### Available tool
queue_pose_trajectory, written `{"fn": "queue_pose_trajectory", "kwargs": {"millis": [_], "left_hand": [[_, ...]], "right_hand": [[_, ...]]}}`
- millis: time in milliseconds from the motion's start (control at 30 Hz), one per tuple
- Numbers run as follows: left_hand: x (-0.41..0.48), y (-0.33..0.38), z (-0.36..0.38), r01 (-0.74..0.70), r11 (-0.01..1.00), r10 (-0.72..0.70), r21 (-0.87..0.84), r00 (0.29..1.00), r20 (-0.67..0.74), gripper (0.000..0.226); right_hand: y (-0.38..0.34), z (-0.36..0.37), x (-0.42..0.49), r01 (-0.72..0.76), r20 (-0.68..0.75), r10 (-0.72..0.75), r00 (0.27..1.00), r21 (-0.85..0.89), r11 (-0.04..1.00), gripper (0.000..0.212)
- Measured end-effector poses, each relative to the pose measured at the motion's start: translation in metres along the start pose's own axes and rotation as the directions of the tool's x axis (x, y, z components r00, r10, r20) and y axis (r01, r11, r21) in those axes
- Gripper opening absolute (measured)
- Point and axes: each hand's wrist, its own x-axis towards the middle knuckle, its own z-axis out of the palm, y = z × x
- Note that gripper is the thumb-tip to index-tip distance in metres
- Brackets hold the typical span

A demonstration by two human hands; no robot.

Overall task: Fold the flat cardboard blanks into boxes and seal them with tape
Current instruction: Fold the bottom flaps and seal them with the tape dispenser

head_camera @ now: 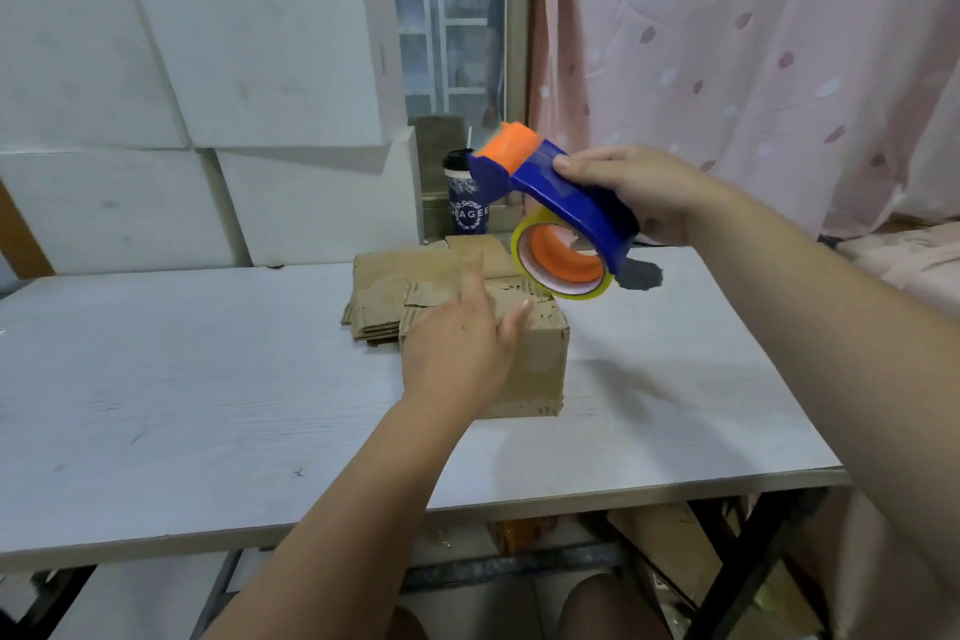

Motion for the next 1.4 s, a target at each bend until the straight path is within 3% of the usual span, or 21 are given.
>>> {"fn": "queue_pose_trajectory", "kwargs": {"millis": [100,200,267,300,367,467,567,700,800,900,967,1067,1300,1400], "left_hand": [[0.004,0.0,-0.006,0.083,0.946,-0.087,-0.314,0.996,0.002,0.082],[0.008,-0.001,-0.012,0.108,0.717,-0.209,-0.689,0.976,-0.064,0.091],[0.009,-0.006,-0.016,0.079,0.588,-0.291,-0.805,0.949,-0.119,0.095],[0.009,-0.009,-0.017,0.052,0.587,-0.305,-0.808,0.939,-0.161,0.093],[0.011,-0.016,-0.019,-0.034,0.73,-0.257,-0.683,0.911,-0.321,0.081],[0.017,-0.017,-0.027,-0.183,0.934,-0.003,-0.306,0.854,-0.52,0.06],[0.027,-0.016,-0.033,-0.262,0.964,0.201,-0.046,0.83,-0.521,0.037],[0.034,-0.019,-0.036,-0.238,0.961,0.277,0.143,0.798,-0.536,0.016],[0.034,-0.02,-0.035,-0.218,0.972,0.231,0.087,0.819,-0.526,0.013],[0.031,-0.023,-0.033,-0.173,0.985,0.142,-0.018,0.857,-0.496,0.015],[0.031,-0.025,-0.032,-0.142,0.99,0.109,-0.028,0.859,-0.5,0.015],[0.03,-0.025,-0.032,-0.136,0.99,0.095,-0.045,0.86,-0.502,0.019],[0.03,-0.025,-0.031,-0.094,0.985,0.016,-0.144,0.884,-0.467,0.022],[0.029,-0.025,-0.032,-0.109,0.956,-0.026,-0.271,0.892,-0.452,0.019]], "right_hand": [[-0.012,0.012,0.005,-0.026,0.132,0.034,0.991,-0.065,0.998,0.031],[-0.011,0.024,0.011,-0.013,0.178,0.045,0.983,-0.175,0.985,0.038],[-0.01,0.031,0.015,0.022,0.17,0.01,0.985,-0.184,0.983,0.037],[-0.009,0.034,0.016,0.041,0.171,-0.008,0.985,-0.188,0.981,0.038],[-0.008,0.04,0.02,0.075,0.182,-0.037,0.983,-0.204,0.976,0.044],[-0.008,0.046,0.026,0.119,0.198,-0.073,0.978,-0.228,0.966,0.058],[-0.01,0.049,0.031,0.143,0.212,-0.089,0.973,-0.257,0.956,0.064],[-0.007,0.054,0.035,0.188,0.146,-0.141,0.979,-0.384,0.904,0.066],[-0.005,0.059,0.032,0.213,0.056,-0.208,0.977,-0.397,0.893,0.073],[-0.001,0.057,0.024,0.292,0.095,-0.278,0.956,-0.4,0.869,0.056],[0.0,0.054,0.019,0.324,0.172,-0.275,0.946,-0.519,0.791,0.042],[0.002,0.054,0.016,0.356,0.174,-0.328,0.929,-0.667,0.655,0.045],[0.006,0.051,0.006,0.381,0.145,-0.376,0.915,-0.617,0.688,0.057],[0.01,0.052,0.006,0.363,0.129,-0.36,0.924,-0.591,0.721,0.027]]}}
